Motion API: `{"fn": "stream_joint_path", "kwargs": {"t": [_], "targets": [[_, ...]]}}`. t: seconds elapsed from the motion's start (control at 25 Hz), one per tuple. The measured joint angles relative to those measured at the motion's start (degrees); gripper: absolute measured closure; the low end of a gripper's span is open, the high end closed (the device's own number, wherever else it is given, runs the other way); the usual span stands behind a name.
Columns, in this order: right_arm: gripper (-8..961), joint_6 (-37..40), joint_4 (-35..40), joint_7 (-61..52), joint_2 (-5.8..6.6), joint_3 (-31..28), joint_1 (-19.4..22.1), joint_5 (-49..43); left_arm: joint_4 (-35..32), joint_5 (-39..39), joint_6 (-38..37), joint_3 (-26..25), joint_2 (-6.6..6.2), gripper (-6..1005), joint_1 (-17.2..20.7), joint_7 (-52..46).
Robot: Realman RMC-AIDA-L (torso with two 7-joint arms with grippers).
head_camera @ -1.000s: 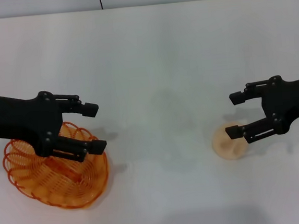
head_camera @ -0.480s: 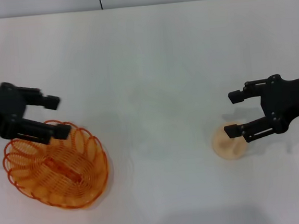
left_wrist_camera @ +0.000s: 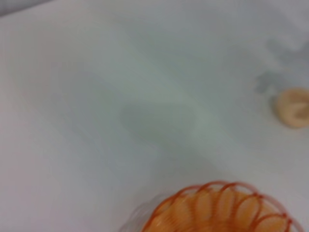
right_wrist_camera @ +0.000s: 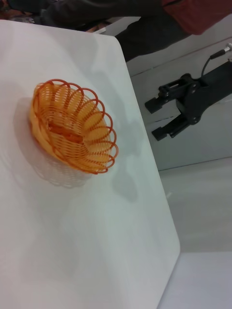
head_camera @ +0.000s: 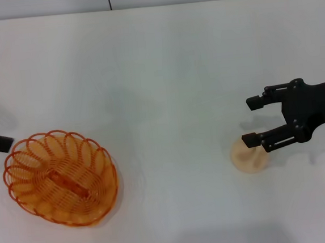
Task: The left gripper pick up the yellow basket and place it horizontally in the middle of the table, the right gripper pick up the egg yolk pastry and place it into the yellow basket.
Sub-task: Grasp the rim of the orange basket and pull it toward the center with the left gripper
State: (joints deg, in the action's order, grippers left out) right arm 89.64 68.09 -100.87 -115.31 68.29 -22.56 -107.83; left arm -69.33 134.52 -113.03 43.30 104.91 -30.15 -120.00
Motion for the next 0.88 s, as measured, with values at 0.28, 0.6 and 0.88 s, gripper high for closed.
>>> {"fn": "stream_joint_path", "kwargs": {"t": [0.28, 0.6, 0.88], "targets": [[101, 0.0, 0.12, -0.19, 0.0, 0.0, -0.64, 0.37, 0.17, 7.92, 0.29, -1.29, 0.17, 137, -0.33, -0.87], [102, 0.03, -0.03, -0.2, 0.0, 0.0, -0.64, 0.8, 3.0, 13.91, 4.77, -1.47, 2.38, 137, -1.5, -0.58], [102, 0.44, -0.29, -0.2, 0.0, 0.0, -0.56, 0.83, 8.03, 15.6, 8.23, -0.9, 3.41, 137, -3.89, 0.22]]}}
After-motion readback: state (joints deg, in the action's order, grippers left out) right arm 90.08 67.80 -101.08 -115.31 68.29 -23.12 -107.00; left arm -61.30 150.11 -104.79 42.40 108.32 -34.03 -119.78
